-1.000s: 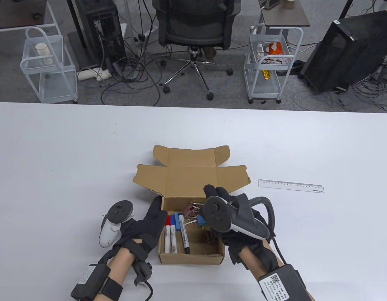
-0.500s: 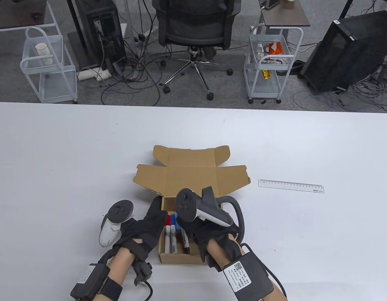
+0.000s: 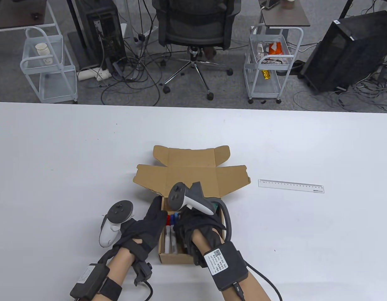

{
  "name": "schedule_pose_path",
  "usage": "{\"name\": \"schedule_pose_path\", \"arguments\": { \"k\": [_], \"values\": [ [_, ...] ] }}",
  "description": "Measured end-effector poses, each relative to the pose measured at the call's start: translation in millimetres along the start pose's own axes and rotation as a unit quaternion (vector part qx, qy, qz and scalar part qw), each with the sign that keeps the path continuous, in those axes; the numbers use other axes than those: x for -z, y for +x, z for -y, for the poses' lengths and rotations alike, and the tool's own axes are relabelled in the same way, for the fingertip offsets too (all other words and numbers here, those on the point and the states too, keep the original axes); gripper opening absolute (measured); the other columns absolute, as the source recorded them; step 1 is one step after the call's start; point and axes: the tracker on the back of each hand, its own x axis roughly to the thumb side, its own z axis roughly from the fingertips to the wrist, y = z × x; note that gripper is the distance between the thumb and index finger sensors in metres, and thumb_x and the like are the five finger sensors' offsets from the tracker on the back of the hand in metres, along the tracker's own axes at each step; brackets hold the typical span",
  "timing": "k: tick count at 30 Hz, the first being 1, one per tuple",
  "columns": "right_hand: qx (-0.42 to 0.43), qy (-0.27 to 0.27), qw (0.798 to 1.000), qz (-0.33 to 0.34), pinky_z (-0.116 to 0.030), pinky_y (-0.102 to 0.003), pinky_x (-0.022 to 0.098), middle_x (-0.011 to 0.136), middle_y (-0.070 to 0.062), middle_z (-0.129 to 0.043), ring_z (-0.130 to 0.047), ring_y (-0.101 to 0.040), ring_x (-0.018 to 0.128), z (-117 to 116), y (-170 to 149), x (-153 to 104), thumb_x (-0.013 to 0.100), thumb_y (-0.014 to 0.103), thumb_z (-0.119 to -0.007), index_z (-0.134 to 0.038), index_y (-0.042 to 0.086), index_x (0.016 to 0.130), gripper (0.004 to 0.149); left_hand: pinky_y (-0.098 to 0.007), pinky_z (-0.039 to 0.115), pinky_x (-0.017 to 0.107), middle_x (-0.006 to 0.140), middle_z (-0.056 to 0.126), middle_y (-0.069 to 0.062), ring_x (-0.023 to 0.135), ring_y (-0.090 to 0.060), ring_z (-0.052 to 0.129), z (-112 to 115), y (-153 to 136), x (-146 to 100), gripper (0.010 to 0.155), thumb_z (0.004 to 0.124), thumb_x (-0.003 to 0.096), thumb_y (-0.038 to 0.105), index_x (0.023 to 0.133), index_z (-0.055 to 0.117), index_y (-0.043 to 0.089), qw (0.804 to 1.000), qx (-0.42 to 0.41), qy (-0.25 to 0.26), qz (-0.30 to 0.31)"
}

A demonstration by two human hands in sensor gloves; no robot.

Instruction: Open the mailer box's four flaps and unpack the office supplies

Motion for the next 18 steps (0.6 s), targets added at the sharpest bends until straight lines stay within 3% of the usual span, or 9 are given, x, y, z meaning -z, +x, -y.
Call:
{"name": "schedule_pose_path", "arguments": {
  "k": [8,15,18],
  "values": [
    [-0.005,0.037,0.998,-0.041,-0.102,-0.035,0.042,0.086,-0.025,-0.096,-0.113,-0.03,0.061,-8.6,2.1,20.2,0.057,0.044,-0.081,-0.071,-0.002,0.103,0.066,-0.064,0.035,0.079,0.12,-0.005,-0.027,0.112,-0.055,0.006,-0.2,0.0,0.2,0.083,0.046,0.0607,0.054,0.11,-0.006,0.012,1.0,0.001,-0.001,0.0],
    [-0.031,0.028,0.997,-0.071,-0.101,-0.033,0.041,0.082,-0.025,-0.098,-0.113,-0.025,0.057,-9.0,3.8,28.0,0.055,0.046,-0.084,-0.073,0.012,0.101,0.059,-0.064,0.035,0.079,0.12,-0.006,-0.028,0.112,-0.055,0.006,-0.2,0.1,0.6,0.083,0.046,0.0608,0.053,0.11,-0.007,0.012,1.0,0.004,-0.004,-0.001],
    [-0.029,0.034,0.996,-0.078,-0.1,-0.034,0.042,0.081,-0.018,-0.1,-0.112,-0.023,0.057,-10.2,3.5,30.6,0.054,0.046,-0.085,-0.073,0.016,0.099,0.055,-0.064,0.035,0.079,0.12,-0.006,-0.028,0.112,-0.055,0.006,-0.2,0.1,0.6,0.084,0.046,0.0609,0.053,0.11,-0.008,0.012,1.0,0.005,-0.004,-0.001]
  ]
}}
